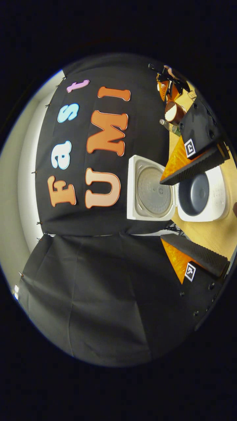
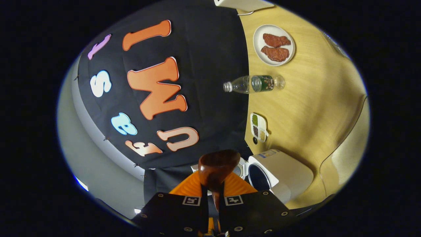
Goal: Close the left gripper, press the button to open the rice cooker; take a wooden spoon from the chopstick holder with the right hand, scoop a spoonful of rice and pour it into the rice cooker, then put the wooden spoon back into the chopstick holder.
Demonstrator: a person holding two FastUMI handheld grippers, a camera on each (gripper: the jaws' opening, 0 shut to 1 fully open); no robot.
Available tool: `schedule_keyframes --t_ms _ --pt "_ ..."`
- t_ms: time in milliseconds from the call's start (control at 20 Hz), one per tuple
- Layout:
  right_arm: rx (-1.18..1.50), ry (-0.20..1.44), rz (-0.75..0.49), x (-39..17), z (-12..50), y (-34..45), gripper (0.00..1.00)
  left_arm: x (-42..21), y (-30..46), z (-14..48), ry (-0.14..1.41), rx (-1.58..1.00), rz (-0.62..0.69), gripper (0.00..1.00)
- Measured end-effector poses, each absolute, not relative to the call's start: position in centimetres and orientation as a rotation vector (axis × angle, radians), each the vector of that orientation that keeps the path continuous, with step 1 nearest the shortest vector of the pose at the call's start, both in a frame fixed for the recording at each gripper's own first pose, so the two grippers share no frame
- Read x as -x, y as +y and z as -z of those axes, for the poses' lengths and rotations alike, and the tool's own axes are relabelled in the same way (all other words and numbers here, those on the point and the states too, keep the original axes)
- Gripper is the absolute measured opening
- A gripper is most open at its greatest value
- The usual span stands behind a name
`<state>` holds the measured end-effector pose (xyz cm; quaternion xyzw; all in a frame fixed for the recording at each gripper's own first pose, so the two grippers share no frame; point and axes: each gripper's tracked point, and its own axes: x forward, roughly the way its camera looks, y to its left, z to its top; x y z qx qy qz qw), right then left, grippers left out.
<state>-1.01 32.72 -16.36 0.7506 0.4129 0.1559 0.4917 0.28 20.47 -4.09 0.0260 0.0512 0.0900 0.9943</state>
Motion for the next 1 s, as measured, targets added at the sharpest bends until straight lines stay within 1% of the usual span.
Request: schedule_keyframes --t_ms 250,450,600,650,850,1000 --pt "-1.721 1.053 -0.431 -0.1 15.7 38.9 0.12 0.6 24.5 4.5 0.125 -0.043 -0.255 1.00" --pt "-1.662 1.066 -0.421 -0.9 16.0 42.3 0.12 0.8 27.6 5.1 0.145 -0.033 -0.291 0.99" --pt "-1.509 1.064 -0.382 -1.2 17.6 44.1 0.12 0.2 28.8 6.0 0.163 -0.042 -0.286 1.00" --pt "-1.453 1.060 -0.380 -1.4 17.9 44.7 0.12 0.1 29.3 6.4 0.173 -0.047 -0.282 0.99" --pt "-1.226 1.039 -0.424 -1.9 18.5 47.5 0.12 -0.9 31.0 7.7 0.203 -0.045 -0.265 0.99" --pt "-1.064 0.989 -0.453 -2.2 18.3 48.5 0.12 -1.5 32.3 8.4 0.216 -0.021 -0.269 0.99"
